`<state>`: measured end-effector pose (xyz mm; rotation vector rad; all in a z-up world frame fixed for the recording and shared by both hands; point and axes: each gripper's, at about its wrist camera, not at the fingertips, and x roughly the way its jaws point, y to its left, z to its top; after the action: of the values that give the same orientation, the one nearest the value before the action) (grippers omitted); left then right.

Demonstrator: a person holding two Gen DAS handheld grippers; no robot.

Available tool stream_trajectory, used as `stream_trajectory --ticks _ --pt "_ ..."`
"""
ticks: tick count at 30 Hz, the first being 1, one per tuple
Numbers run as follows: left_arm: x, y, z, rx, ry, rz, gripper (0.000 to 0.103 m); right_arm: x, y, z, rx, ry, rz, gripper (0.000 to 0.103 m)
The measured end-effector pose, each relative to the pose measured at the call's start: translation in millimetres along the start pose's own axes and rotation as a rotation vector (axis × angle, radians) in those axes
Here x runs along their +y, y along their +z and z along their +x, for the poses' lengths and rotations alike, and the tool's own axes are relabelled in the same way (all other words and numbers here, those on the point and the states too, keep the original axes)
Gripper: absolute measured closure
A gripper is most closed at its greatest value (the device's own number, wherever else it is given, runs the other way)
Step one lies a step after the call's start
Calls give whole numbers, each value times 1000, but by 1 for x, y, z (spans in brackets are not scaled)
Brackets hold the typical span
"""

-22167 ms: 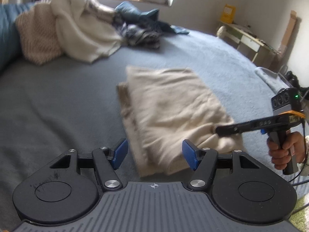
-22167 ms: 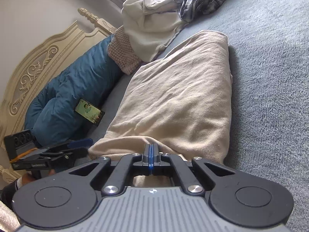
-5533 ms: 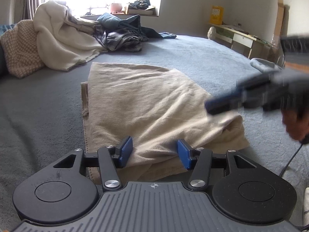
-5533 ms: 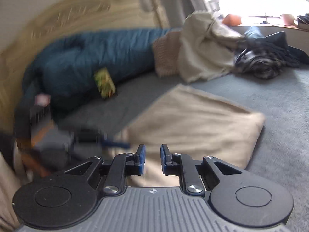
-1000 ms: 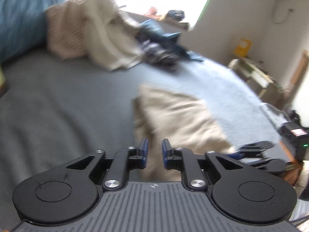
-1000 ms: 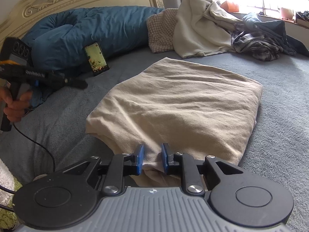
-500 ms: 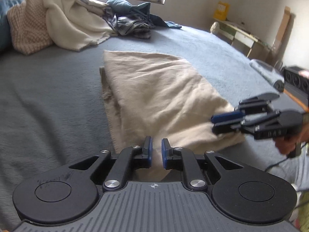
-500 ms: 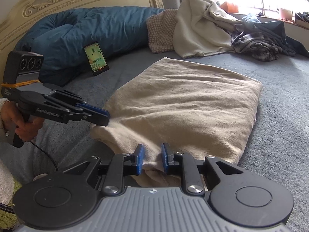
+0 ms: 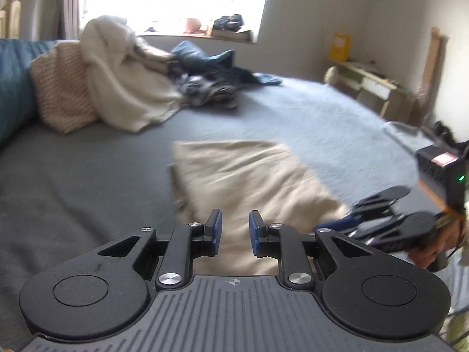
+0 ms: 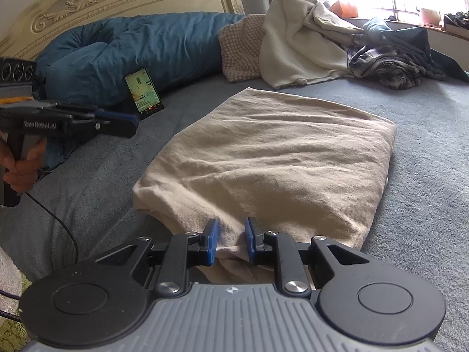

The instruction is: Fold clothes

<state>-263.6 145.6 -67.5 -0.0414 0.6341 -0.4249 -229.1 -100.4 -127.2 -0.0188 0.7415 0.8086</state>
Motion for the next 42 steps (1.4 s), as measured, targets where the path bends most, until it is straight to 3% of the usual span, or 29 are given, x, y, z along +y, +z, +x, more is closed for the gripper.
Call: stream_trajectory --ticks 4,8,11,42 --pt "-18 -3 30 46 -55 36 77 1 0 0 1 -5 0 82" --pt "-26 -26 63 132 -21 71 75 0 0 0 0 -6 4 82" --pt "-24 -35 61 106 -17 71 74 0 0 0 2 -6 3 82" --pt "-27 -35 60 100 2 66 73 -1 0 0 -1 -4 9 82"
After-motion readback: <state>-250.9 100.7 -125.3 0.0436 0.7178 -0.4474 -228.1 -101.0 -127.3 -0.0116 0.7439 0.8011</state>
